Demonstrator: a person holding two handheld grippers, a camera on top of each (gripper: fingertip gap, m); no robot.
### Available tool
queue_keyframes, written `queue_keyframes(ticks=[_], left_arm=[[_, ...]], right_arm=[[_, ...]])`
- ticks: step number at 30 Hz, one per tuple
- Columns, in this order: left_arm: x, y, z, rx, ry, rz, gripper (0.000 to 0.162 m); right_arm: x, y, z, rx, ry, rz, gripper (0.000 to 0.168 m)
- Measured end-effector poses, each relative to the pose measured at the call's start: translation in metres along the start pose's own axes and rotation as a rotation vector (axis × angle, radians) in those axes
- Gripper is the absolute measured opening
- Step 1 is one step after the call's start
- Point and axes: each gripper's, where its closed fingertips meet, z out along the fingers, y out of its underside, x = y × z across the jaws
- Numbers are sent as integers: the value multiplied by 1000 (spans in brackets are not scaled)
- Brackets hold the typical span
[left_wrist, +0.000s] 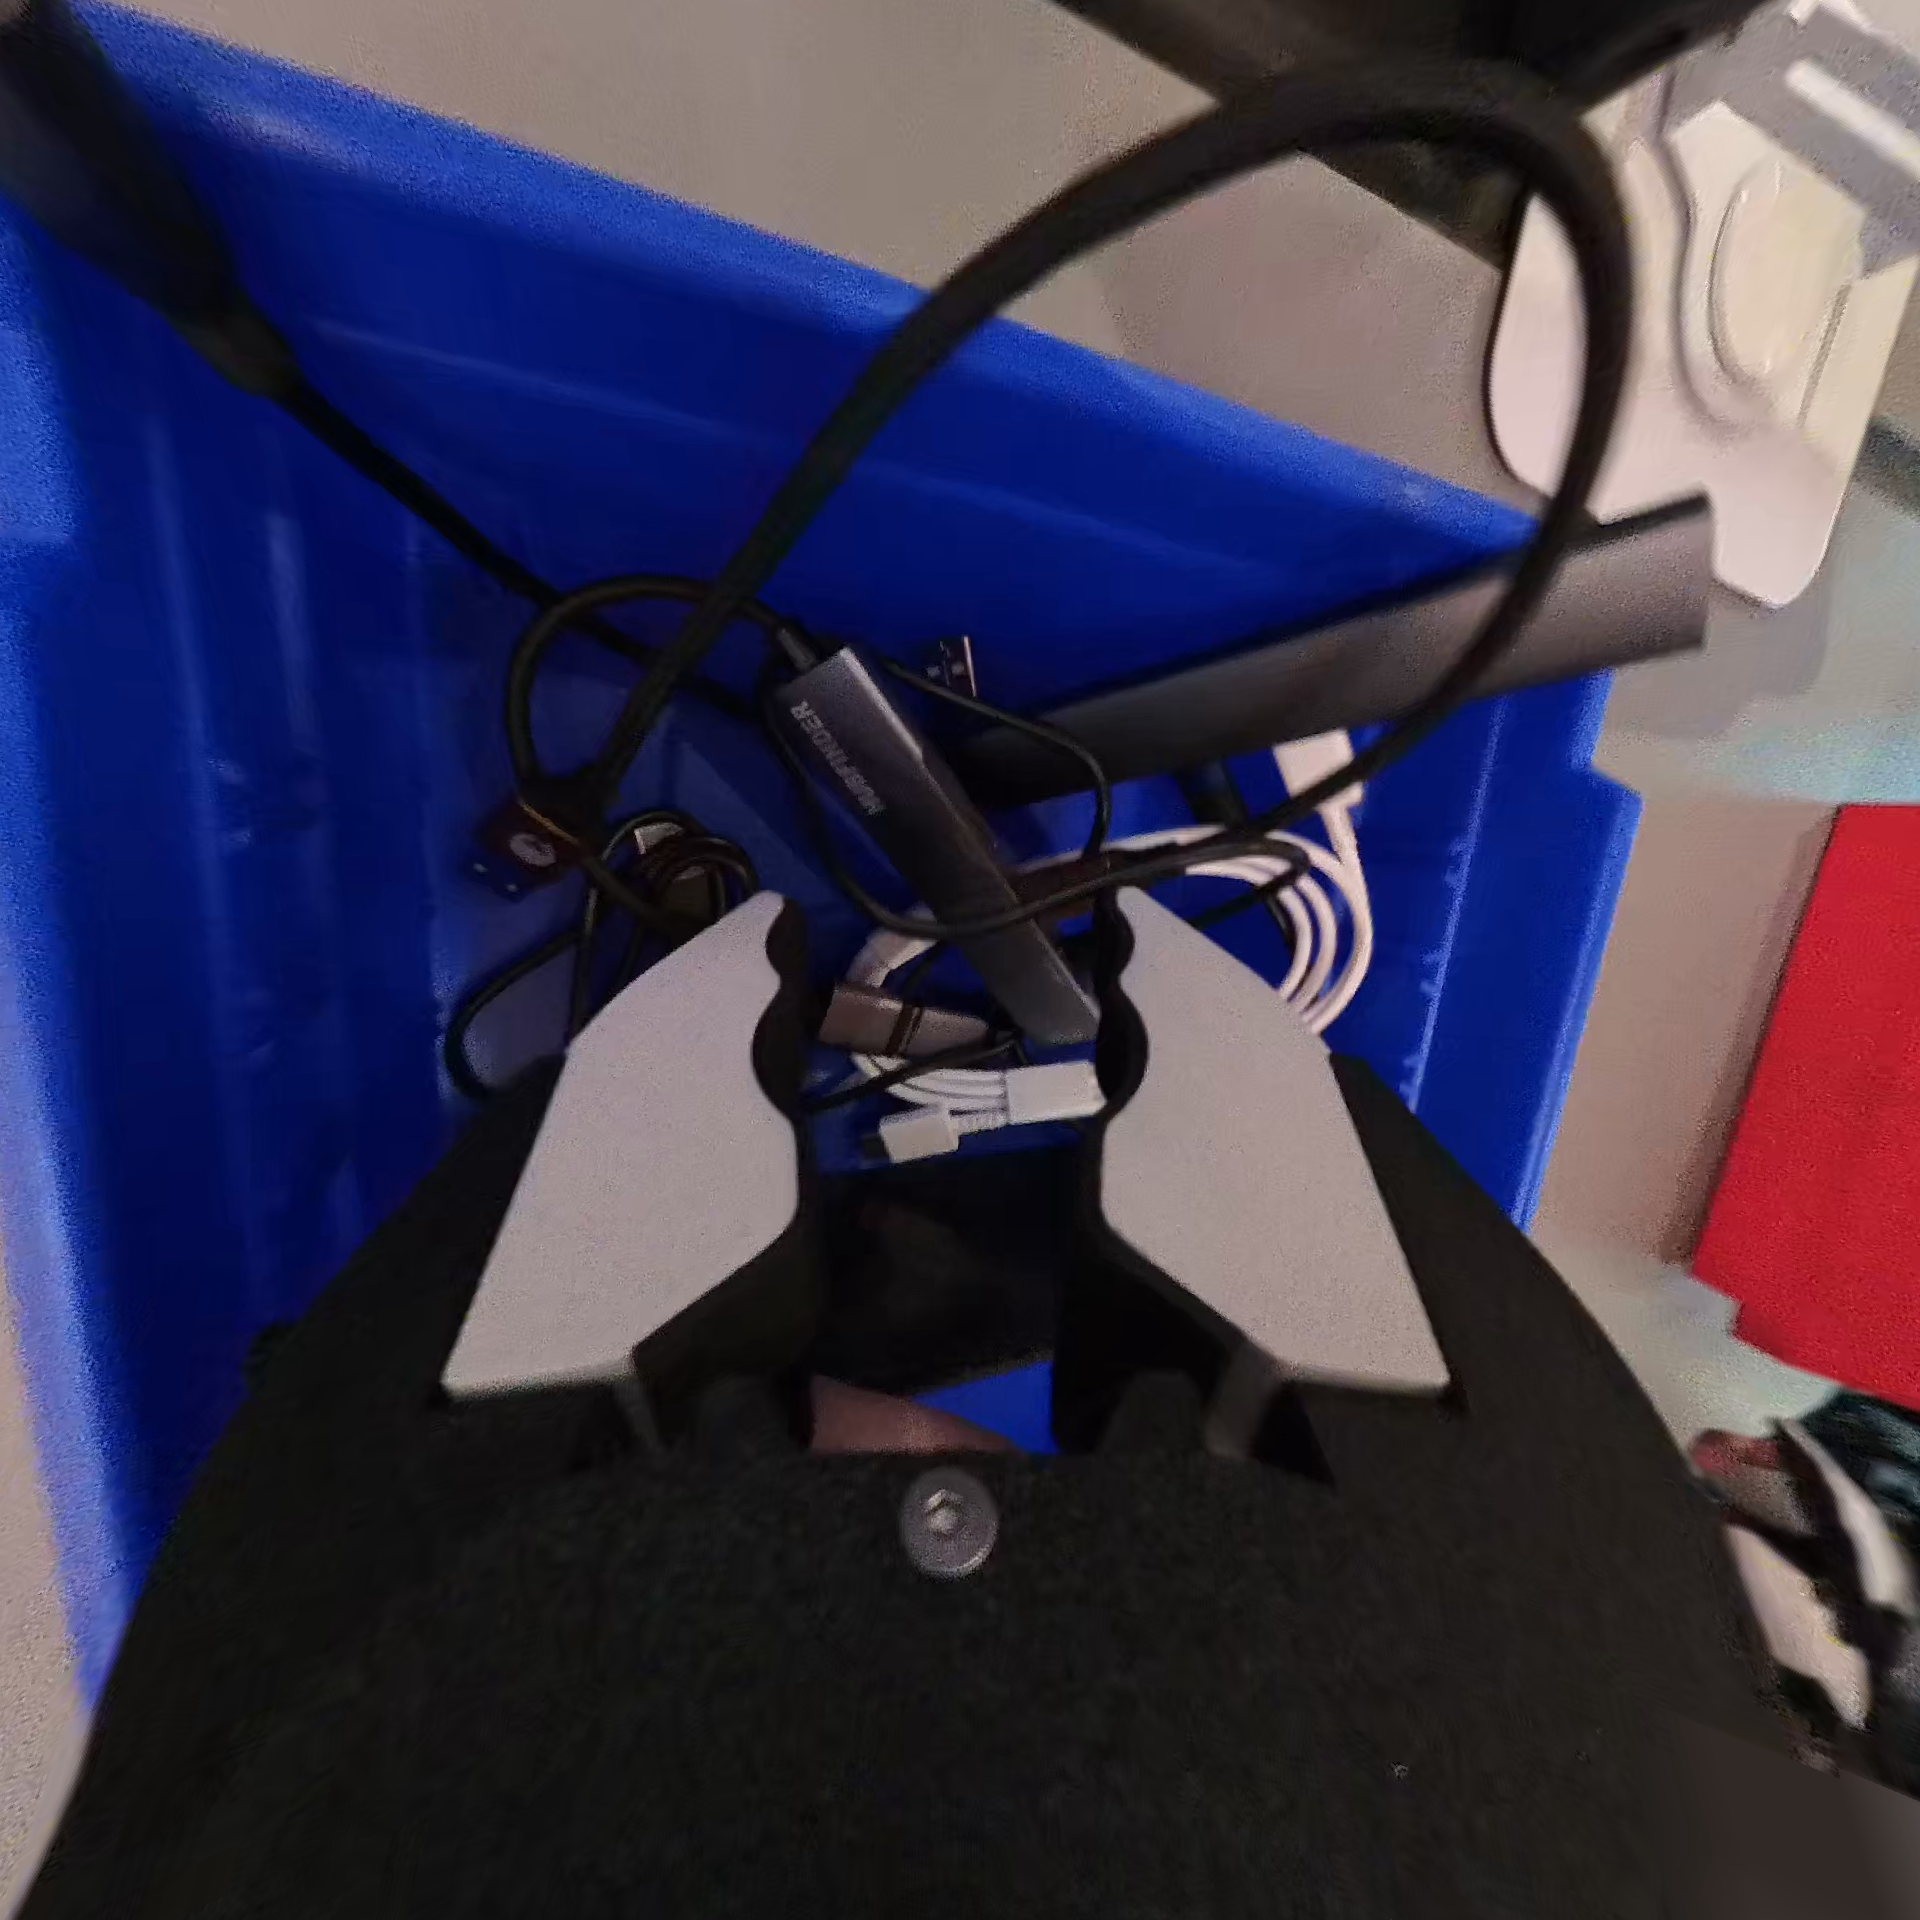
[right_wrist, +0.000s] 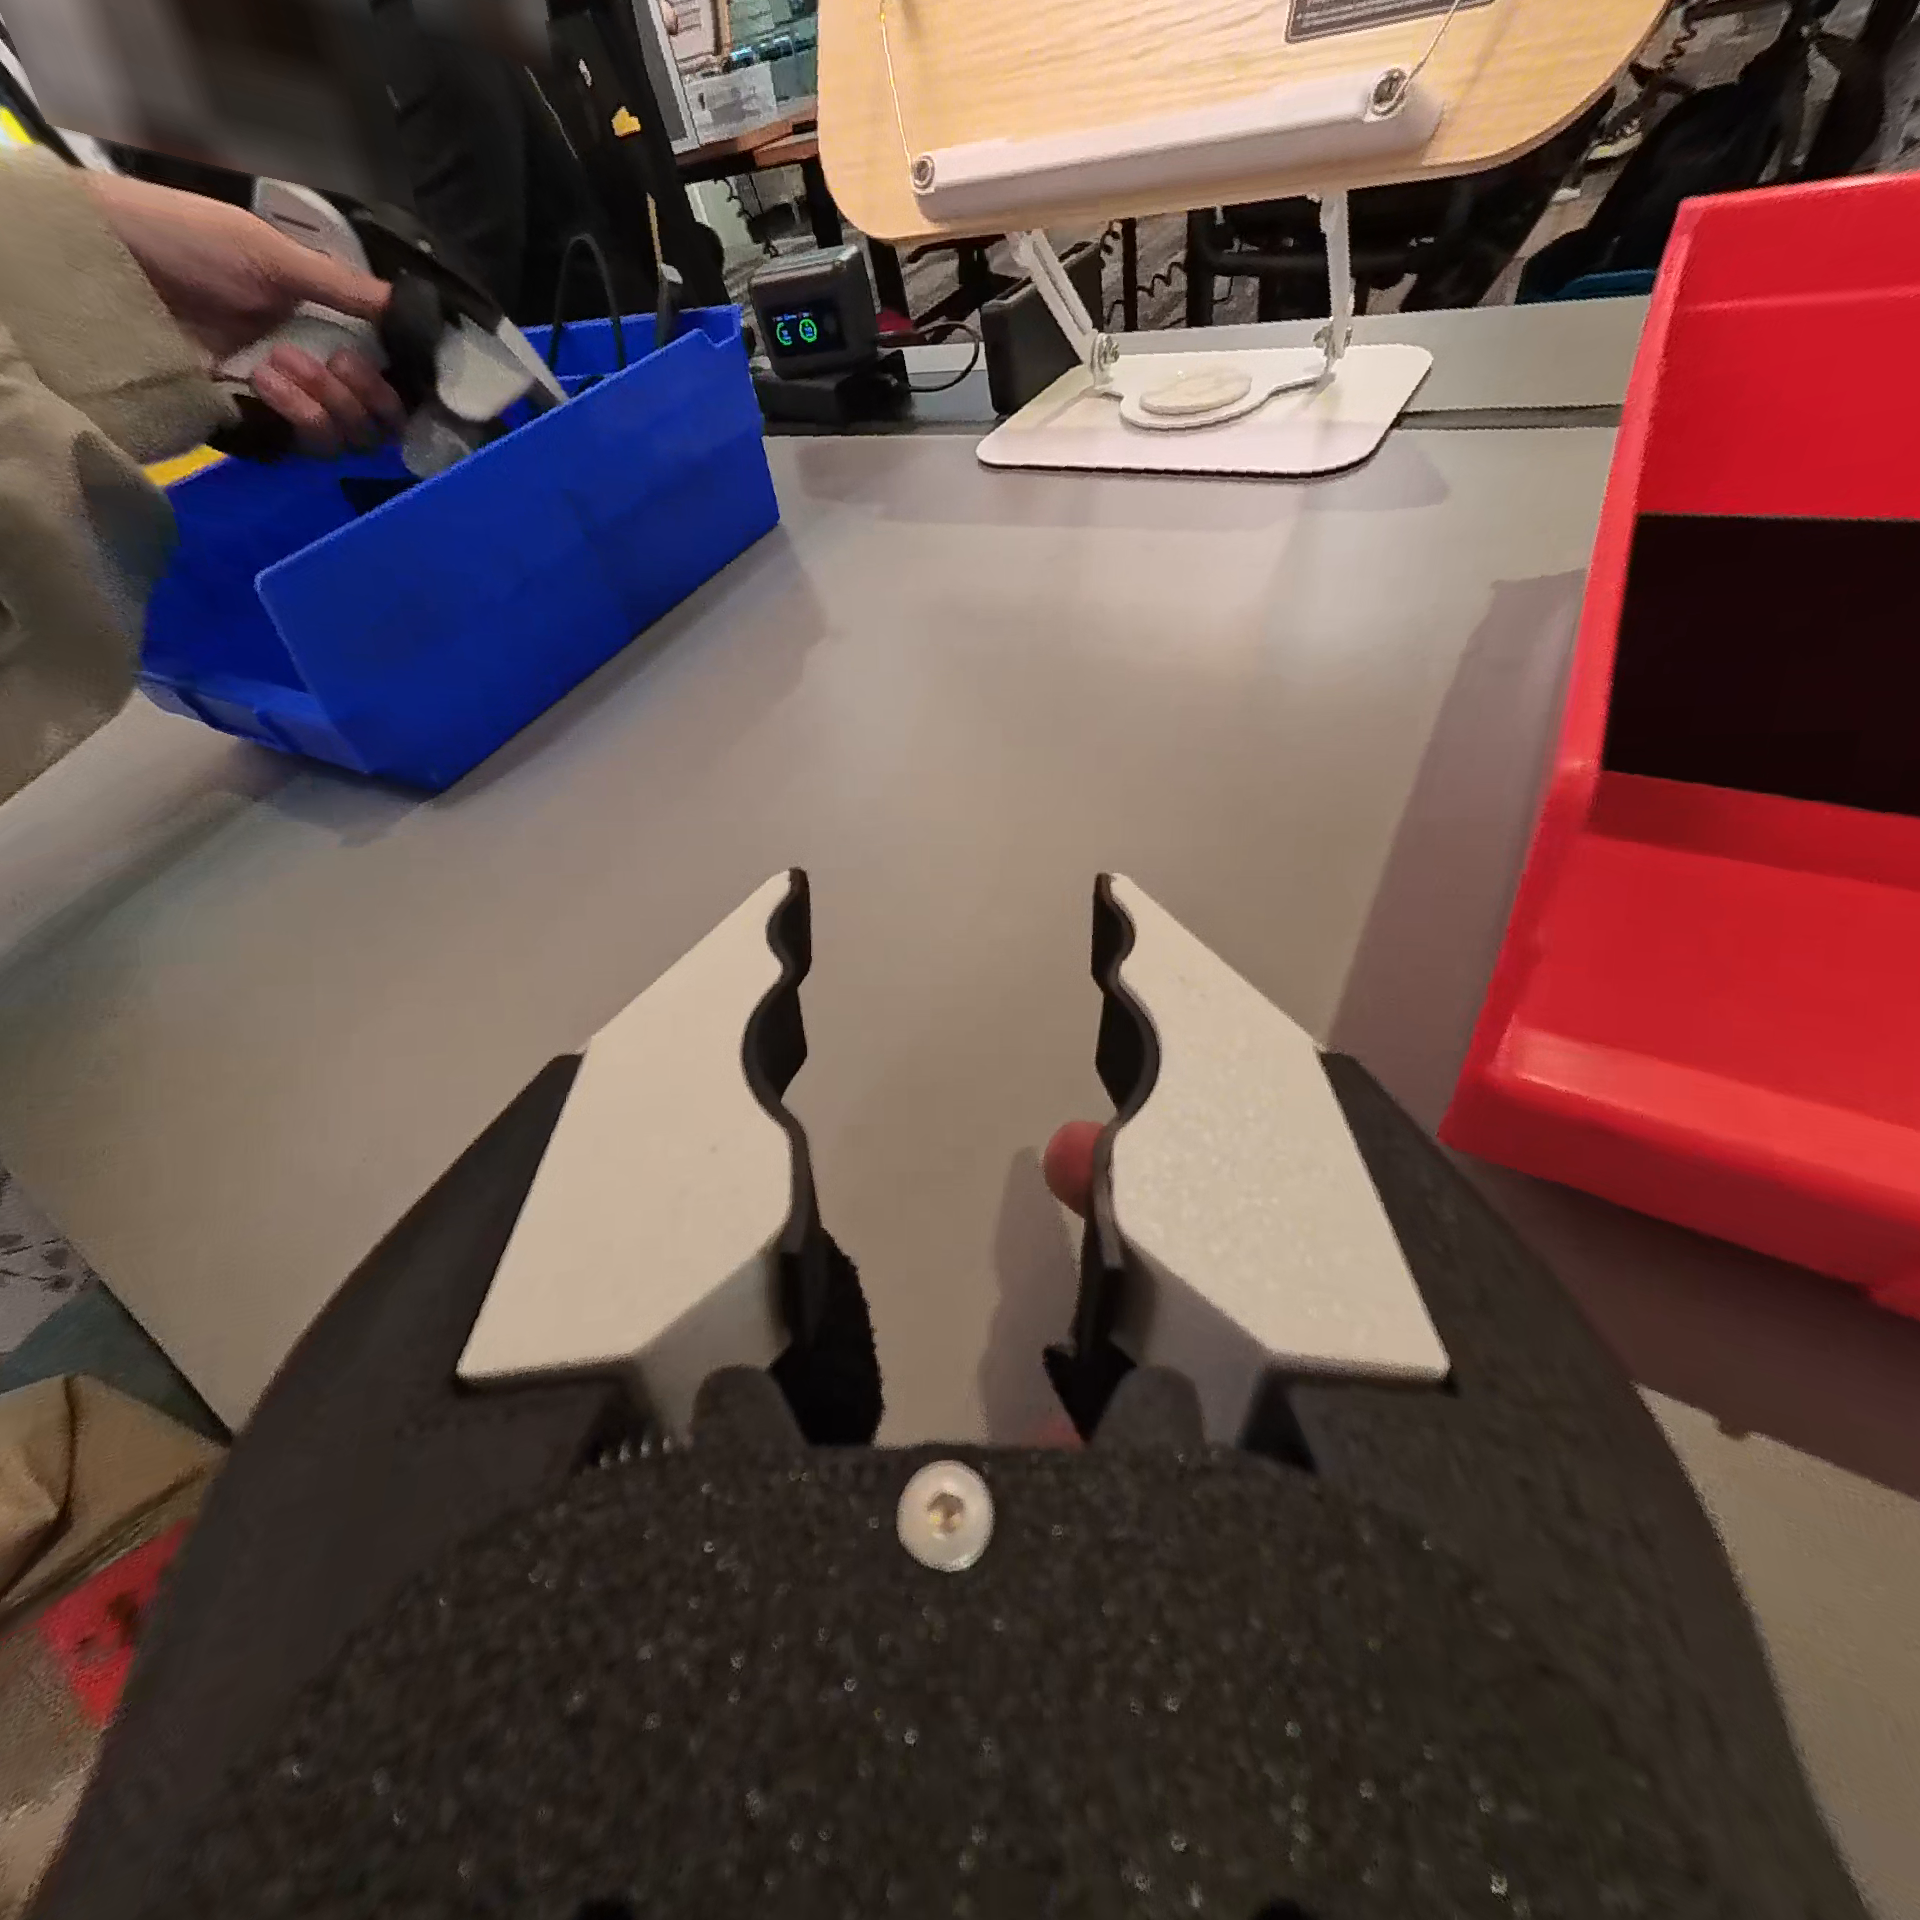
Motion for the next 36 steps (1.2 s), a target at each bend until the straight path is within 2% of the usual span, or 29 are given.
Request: queue_keyframes(ticks=[3, 7, 12, 18, 20, 24, 27, 30, 32, 34, 36], left_arm=[[0, -4, 12, 0, 33, -75, 55], [-7, -12, 21, 38, -5, -111, 52], [-8, -13, 26, 54, -28, -123, 24], [12, -13, 15, 123, 74, -25, 23], [32, -18, -3, 225, 170, 26, 0], [73, -23, -57, 424, 192, 265, 0], [92, -12, -81, 445, 137, 359, 0], [82, 1, -75, 338, 85, 301, 3], [68, 0, -65, 294, 64, 272, 28], [59, 0, -50, 229, 48, 397, 41], [43, 3, -34, 135, -49, 649, 46]], right_arm=[[-1, 0, 0, -1, -8, 6, 53], [-4, 2, 1, -9, -23, 10, 53], [-3, 2, 0, -10, -32, 28, 52], [-4, 2, 0, -9, -42, 40, 50], [-5, 1, -1, -4, -44, 39, 50], [-9, 0, -1, 10, -52, 28, 49], [-11, 1, -1, 7, -40, -6, 49], [-13, 3, -1, -1, -29, -30, 49], [-14, 4, -2, -1, -27, -37, 49], [-15, 4, -1, -4, -25, -44, 49], [-15, 5, -1, -9, -23, -53, 49]])
